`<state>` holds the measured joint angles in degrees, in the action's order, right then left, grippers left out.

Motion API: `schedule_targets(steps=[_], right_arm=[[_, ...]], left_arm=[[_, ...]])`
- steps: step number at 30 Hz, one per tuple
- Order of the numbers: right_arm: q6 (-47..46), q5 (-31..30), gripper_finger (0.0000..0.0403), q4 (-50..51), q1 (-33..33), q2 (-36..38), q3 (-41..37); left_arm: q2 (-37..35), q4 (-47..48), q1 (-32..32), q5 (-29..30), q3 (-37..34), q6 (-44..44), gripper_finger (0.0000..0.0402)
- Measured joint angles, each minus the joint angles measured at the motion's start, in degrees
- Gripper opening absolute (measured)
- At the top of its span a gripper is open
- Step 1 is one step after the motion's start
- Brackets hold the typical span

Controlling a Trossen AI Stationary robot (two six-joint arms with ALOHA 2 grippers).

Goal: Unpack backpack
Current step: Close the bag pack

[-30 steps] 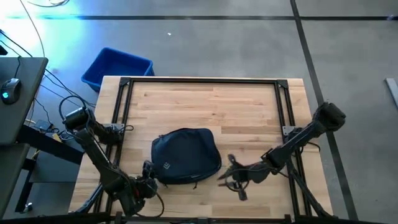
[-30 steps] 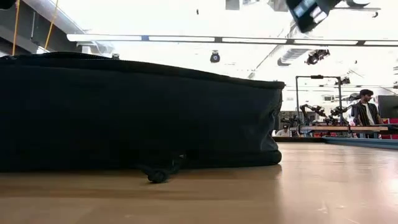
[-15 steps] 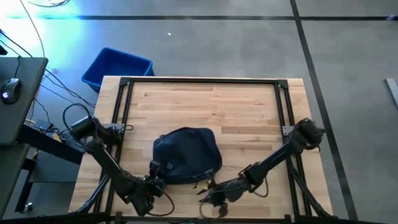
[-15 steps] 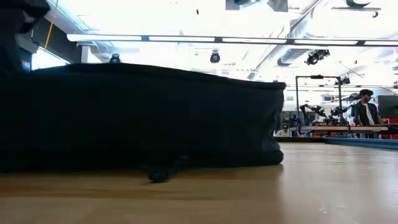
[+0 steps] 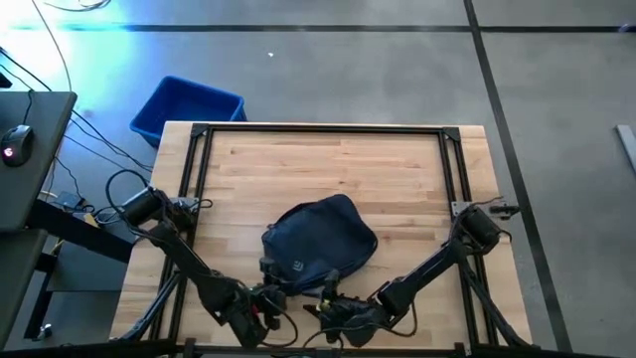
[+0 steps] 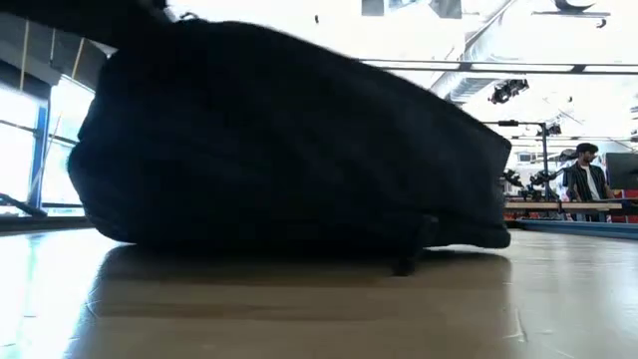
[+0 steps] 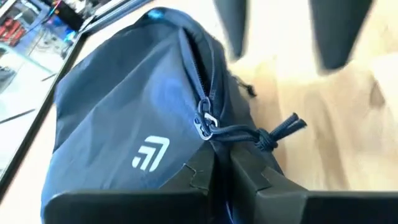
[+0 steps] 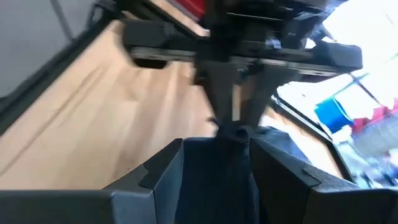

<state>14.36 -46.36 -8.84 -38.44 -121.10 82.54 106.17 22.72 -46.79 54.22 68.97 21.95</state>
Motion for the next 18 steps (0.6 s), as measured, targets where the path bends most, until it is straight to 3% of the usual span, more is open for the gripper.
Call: schedule_targets(steps=[11, 18], right_arm=[[-3.4, 4.7, 0.0162, 1.3, 2.7, 0.0, 0.0], [-4.0, 10.9, 0.0098, 1.3, 5.0, 0.0, 0.0]], left_arm=[[0.5, -5.1, 0.7, -1.3, 0.0, -3.6, 0.0000], [0.7, -5.0, 0.1, -1.4, 0.0, -3.1, 0.0000]])
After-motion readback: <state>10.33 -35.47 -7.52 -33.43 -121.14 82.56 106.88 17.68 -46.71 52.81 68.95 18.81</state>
